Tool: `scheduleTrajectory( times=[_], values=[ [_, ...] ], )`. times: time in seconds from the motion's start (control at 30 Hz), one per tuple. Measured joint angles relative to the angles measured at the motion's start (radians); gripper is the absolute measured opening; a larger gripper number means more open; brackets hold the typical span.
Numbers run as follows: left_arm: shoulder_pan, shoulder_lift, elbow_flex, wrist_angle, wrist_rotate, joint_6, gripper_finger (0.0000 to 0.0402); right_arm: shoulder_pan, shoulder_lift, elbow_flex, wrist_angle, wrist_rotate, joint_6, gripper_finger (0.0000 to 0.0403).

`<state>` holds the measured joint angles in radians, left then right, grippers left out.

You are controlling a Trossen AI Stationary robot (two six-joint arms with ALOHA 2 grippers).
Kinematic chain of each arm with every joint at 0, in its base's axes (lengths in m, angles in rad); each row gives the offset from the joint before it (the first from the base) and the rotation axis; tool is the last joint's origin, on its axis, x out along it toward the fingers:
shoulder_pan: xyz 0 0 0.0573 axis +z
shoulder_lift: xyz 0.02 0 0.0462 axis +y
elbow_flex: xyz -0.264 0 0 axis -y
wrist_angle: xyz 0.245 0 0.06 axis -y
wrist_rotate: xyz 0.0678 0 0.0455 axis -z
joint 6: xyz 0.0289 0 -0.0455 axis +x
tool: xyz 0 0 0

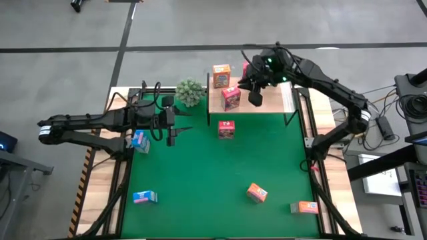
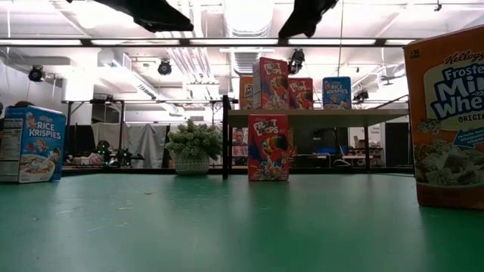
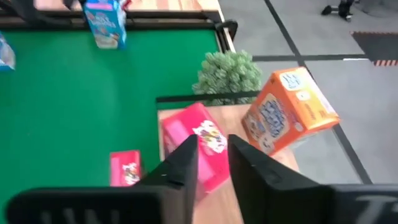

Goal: Stack cereal on shelf
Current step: Put the left red cereal box on the shelf aligned with the other red cereal box

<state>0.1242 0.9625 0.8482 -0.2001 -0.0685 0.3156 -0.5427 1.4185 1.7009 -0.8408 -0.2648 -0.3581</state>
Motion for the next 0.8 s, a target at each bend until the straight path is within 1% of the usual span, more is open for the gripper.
scheduleTrajectory(
  times=[0.17,0.3,0.37,0.6,0.8],
  values=[
    [0.0,0.0,0.0,0.0,0.0,-0.01,0.0204,-0.021,0.072,0.062,-0.06,-0.009,-0.072,0.0142],
    [0.0,0.0,0.0,0.0,0.0,-0.01,0.0204,-0.029,0.13,0.113,-0.129,-0.073,-0.085,0.0173],
    [0.0,0.001,0.0,0.001,0.0,-0.01,0.0204,-0.029,0.158,0.146,-0.161,-0.084,-0.086,0.0187],
    [0.0,0.001,0.0,0.02,0.0,-0.01,0.0204,-0.027,0.256,0.267,-0.245,-0.073,-0.097,0.0223],
    [0.0,0.001,0.0,0.024,0.0,-0.01,0.0204,-0.027,0.303,0.314,-0.305,-0.058,-0.142,0.0245]
  ],
)
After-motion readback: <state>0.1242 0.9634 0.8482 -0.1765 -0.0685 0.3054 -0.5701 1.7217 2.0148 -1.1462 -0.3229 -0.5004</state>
